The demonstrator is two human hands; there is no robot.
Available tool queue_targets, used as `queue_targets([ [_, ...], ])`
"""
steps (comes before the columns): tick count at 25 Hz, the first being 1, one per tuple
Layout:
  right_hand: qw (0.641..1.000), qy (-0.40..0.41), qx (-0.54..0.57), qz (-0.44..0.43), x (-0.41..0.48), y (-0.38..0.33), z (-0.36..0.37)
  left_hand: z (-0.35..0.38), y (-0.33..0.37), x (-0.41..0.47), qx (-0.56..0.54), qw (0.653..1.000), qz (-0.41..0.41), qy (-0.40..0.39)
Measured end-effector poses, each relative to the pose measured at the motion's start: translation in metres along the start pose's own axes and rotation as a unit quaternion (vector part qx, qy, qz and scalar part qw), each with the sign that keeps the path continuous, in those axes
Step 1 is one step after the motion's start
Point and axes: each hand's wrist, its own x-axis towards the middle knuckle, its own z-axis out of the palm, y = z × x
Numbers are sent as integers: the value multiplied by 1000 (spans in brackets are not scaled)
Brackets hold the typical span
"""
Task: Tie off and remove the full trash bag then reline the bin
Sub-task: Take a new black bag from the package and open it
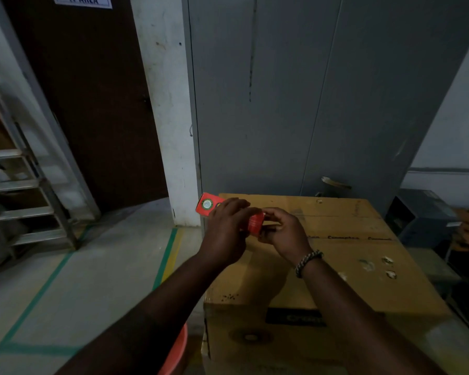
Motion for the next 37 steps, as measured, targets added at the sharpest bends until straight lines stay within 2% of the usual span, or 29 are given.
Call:
queue_targets([
  [2, 1000, 6, 3, -3, -2, 0, 0, 2, 4, -1, -29, 999, -19, -6],
  [4, 999, 22, 24, -9, -6, -4, -4, -1, 2, -1, -108, 993, -56, -5],
  [8, 995, 62, 58, -56, -8, -17, -12, -13, 0, 1, -270, 950, -143, -59],
  [12, 995, 68, 8, -68, -7, -28, -10, -13, 2, 0, -292, 940, -167, -59],
  [16, 995, 62, 17, -76, -8, -30, -7, -11, 0, 0, -309, 934, -169, -60],
  [18, 995, 53, 23, -80, -6, -30, -6, -13, 0, -3, -374, 907, -183, -66],
  [22, 992, 41, 29, -114, -5, -37, -1, -16, 3, -7, -512, 817, -257, -60],
  [24, 991, 38, 33, -127, -8, -42, 0, -17, 1, -8, -531, 803, -263, -60],
  [29, 992, 58, 39, -107, -4, -38, -1, -22, -8, -4, -531, 811, -229, -89],
  [33, 992, 89, 51, -76, 1, -33, 0, -24, -8, -3, -494, 842, -195, -95],
  [37, 992, 68, 95, -52, 1, -35, 2, -21, -12, 1, -451, 870, -183, -75],
])
